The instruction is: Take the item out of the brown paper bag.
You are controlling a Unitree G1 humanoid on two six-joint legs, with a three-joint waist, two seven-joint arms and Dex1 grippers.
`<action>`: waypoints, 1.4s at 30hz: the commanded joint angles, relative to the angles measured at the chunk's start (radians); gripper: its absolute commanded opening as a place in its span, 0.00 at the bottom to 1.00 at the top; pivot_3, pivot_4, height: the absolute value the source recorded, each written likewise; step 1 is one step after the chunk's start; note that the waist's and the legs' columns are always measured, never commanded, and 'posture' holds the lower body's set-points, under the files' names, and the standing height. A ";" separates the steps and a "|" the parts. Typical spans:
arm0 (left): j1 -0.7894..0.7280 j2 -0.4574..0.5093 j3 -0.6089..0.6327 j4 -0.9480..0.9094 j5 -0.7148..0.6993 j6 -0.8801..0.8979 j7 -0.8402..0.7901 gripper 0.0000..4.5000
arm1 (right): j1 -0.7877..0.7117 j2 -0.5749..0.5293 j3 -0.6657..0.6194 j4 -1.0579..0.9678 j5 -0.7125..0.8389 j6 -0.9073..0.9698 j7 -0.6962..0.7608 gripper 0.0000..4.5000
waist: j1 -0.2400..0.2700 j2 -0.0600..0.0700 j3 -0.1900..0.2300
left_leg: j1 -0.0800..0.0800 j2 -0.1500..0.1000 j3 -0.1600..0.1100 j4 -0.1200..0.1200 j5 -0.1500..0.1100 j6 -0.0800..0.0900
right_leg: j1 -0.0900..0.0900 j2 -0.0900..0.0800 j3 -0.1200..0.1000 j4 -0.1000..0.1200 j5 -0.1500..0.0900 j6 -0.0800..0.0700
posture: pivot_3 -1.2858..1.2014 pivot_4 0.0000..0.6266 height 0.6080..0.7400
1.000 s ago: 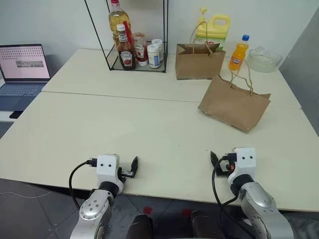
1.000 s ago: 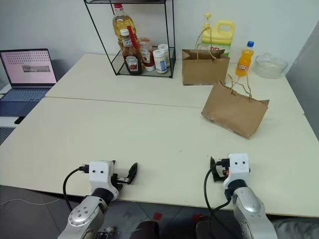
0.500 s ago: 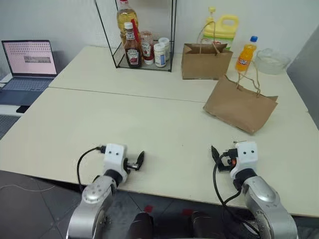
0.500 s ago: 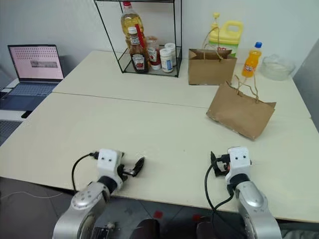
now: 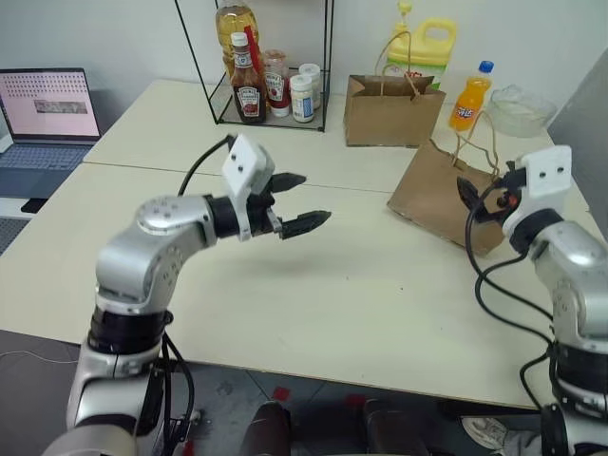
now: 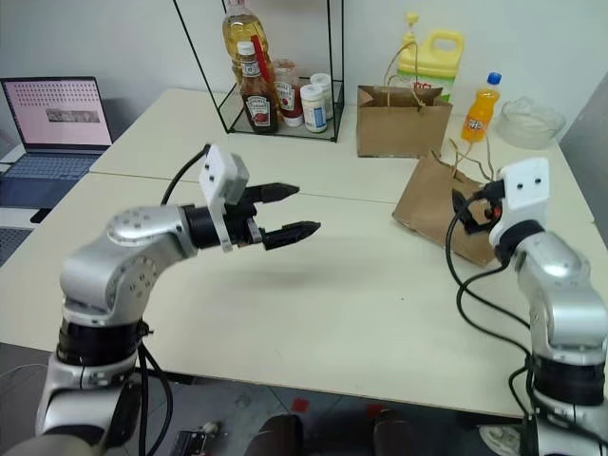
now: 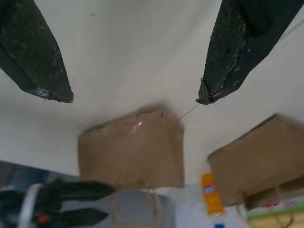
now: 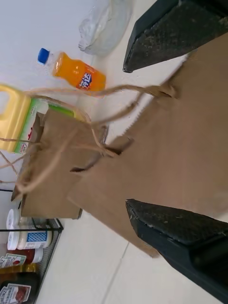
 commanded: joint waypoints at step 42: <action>-0.113 0.017 0.002 0.158 0.001 -0.170 -0.142 1.00 | -0.690 -0.044 0.018 1.052 0.082 -0.048 0.385 0.01 | -0.025 0.005 0.006 | -0.004 0.000 0.001 0.002 0.002 -0.004 | -0.003 -0.001 -0.001 0.001 0.000 0.000 | 0.52 0.24 1.00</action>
